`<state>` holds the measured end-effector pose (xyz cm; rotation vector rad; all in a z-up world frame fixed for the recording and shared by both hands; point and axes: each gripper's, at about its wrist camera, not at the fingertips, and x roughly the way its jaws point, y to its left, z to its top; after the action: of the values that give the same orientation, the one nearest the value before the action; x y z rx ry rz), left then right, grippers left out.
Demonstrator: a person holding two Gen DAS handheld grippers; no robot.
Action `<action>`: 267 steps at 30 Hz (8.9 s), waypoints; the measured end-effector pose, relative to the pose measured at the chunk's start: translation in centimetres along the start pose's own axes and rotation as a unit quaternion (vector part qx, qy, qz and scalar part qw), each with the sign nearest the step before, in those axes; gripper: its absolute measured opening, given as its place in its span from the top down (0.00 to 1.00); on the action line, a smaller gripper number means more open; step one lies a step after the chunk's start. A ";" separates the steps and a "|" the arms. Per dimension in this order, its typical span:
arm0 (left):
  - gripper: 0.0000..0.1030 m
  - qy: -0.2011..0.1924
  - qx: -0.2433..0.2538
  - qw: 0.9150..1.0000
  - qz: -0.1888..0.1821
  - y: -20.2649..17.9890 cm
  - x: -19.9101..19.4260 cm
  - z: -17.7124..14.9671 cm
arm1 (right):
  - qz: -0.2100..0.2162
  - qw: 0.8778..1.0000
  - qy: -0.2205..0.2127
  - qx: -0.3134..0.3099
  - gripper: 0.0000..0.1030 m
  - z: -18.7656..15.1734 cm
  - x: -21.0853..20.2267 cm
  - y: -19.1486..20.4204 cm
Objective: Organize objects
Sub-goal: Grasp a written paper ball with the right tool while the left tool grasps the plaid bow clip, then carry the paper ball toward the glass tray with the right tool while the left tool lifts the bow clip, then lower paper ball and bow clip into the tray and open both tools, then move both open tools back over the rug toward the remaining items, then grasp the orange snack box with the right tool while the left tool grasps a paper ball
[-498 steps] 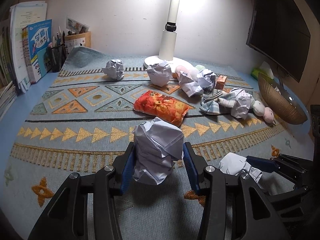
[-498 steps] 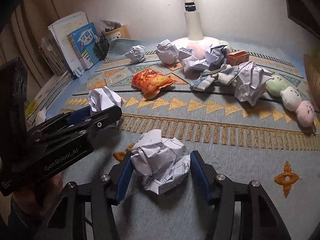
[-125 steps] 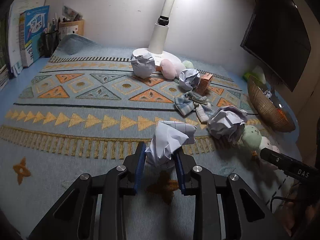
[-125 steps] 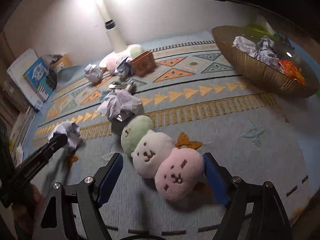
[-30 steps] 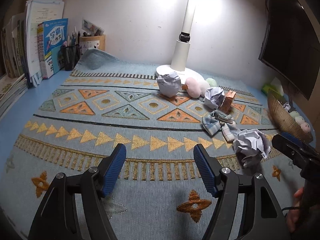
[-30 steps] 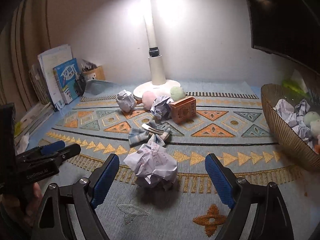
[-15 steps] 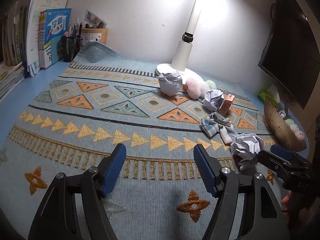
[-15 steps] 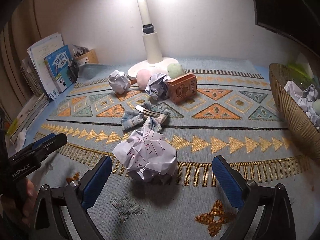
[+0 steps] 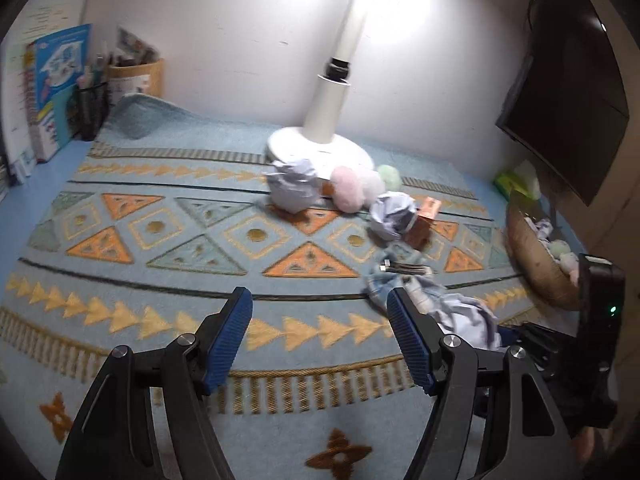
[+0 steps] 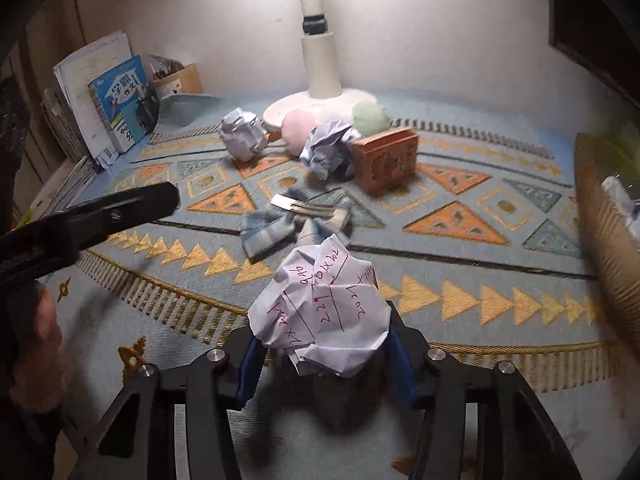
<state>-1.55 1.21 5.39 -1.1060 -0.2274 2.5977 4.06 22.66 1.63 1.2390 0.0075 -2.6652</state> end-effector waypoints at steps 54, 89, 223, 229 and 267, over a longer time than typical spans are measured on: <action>0.18 0.013 0.066 0.996 -0.053 -7.3 2.3 1.1 | -0.093 0.959 -0.218 0.158 0.48 -4.6 -16.0 -10.1; 0.82 -0.009 0.218 0.961 -0.172 -31.2 7.1 4.3 | -0.095 0.941 -0.211 0.245 0.27 3.3 -18.6 -25.1; 0.58 0.030 0.079 0.996 -0.026 -1.3 0.0 -4.8 | 0.015 0.999 0.029 0.020 0.31 -1.8 0.3 1.4; 0.55 0.028 0.093 0.995 0.011 -1.7 0.5 -4.9 | 0.012 0.999 0.030 0.019 0.31 -1.6 0.6 1.6; 0.53 0.042 0.088 0.995 0.013 -1.5 0.9 -4.9 | -0.051 0.998 0.035 -0.001 0.61 -1.4 1.2 3.3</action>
<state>1.78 3.07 1.79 -1.1578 0.0338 2.5309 4.94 19.35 0.10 1.3648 0.0861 -2.7050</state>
